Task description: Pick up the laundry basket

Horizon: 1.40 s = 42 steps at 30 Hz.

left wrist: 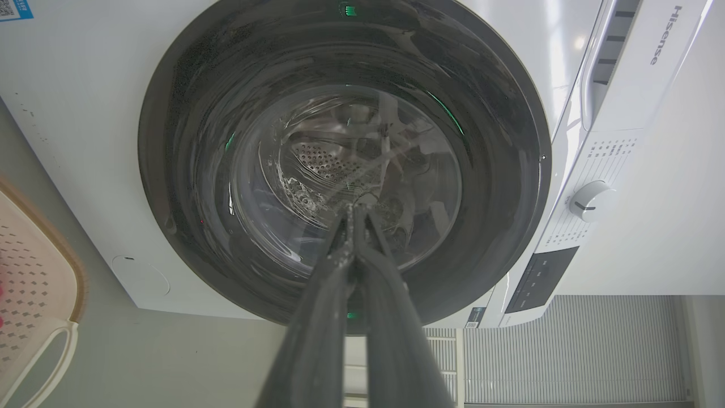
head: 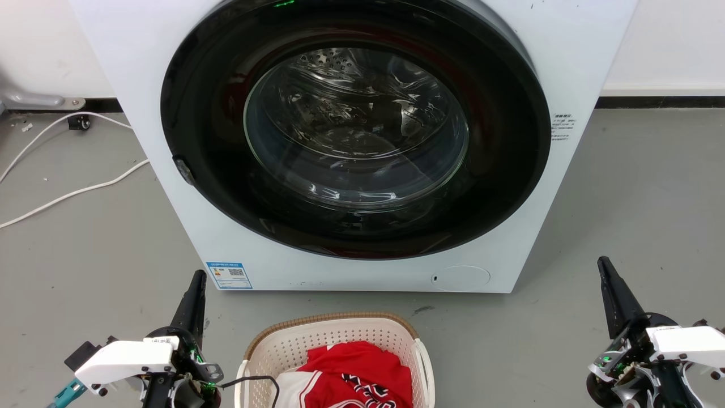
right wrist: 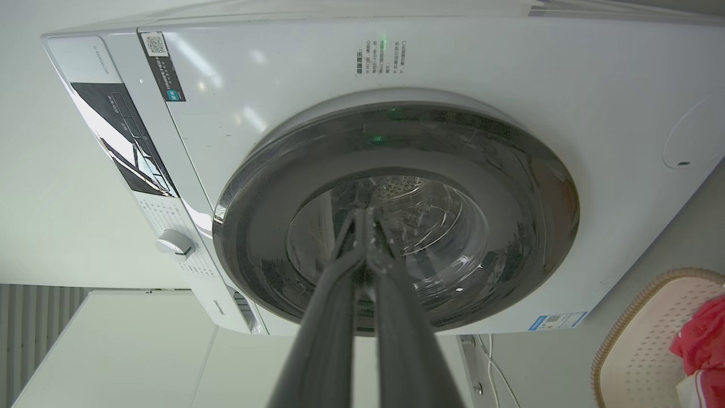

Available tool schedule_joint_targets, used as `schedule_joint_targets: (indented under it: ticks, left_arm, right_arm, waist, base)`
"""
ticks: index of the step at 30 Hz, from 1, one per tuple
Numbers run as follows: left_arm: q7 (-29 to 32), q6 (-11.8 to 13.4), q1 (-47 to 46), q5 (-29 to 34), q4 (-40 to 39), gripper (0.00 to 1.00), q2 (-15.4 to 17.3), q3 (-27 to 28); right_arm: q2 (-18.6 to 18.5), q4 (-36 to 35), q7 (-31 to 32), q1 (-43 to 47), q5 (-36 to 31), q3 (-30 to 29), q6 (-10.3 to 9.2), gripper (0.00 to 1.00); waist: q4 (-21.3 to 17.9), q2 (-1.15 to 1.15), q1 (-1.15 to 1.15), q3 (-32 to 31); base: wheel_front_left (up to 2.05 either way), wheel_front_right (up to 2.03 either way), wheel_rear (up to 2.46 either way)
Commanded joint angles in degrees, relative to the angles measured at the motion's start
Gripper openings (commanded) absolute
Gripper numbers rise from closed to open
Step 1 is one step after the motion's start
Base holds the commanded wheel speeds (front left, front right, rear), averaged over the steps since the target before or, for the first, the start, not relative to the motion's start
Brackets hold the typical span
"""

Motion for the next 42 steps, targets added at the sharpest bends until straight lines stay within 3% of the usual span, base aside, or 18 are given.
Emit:
schedule_joint_targets:
  ticks: [1,42]
  left_arm:
    - [0.1,-0.3,-0.5,0.0,0.0,0.0,-0.1,0.1]
    - [0.1,-0.3,-0.5,0.0,0.0,0.0,-0.1,0.1]
  right_arm:
    - [0.0,0.0,0.1,-0.6,0.2,0.0,0.0,0.0]
    - [0.0,0.0,0.0,-0.6,0.2,0.0,0.0,0.0]
  waist:
    - [0.0,0.0,0.0,0.0]
    - [0.0,0.0,0.0,0.0]
  base:
    - [0.0,0.0,0.0]
    - [0.0,0.0,0.0]
